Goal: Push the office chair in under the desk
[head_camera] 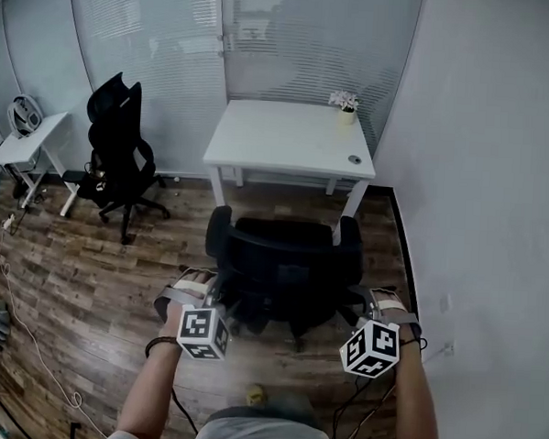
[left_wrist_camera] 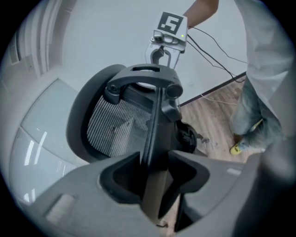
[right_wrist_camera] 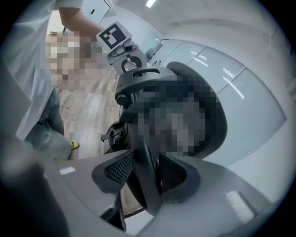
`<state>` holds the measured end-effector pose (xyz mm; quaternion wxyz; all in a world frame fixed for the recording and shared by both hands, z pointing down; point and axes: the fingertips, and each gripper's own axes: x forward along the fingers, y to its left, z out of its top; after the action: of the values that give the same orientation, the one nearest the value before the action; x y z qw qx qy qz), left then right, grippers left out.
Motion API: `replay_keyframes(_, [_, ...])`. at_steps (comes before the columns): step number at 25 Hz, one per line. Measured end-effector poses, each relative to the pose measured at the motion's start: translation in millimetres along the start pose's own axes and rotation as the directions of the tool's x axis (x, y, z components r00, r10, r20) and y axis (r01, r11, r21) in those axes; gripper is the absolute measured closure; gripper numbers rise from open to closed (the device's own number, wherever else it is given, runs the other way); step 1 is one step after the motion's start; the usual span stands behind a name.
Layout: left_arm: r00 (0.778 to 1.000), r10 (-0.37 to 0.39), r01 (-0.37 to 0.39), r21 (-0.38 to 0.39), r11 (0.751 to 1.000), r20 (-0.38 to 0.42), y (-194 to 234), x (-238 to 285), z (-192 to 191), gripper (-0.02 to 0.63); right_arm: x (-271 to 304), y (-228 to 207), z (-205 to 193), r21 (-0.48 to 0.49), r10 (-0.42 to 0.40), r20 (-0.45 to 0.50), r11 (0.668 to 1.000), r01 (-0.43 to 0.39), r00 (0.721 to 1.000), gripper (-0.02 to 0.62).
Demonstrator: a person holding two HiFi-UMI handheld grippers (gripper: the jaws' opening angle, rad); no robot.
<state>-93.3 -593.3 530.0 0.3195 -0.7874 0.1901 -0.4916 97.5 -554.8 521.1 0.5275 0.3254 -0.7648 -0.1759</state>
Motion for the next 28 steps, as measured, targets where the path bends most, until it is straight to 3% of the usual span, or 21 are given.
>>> replay_keyframes(17, [1.0, 0.012, -0.012, -0.012, 1.0, -0.002, 123.8, 108.3, -33.5, 0.413, 104.2, -127.5, -3.9, 0.004, -0.017, 0.015, 1.0, 0.017, 1.0, 0.422])
replay_keyframes(28, [1.0, 0.027, -0.027, -0.032, 0.999, -0.01, 177.3, 159.5, -42.9, 0.405, 149.5, -185.5, -11.5, -0.001, -0.025, 0.031, 1.0, 0.025, 0.999, 0.421])
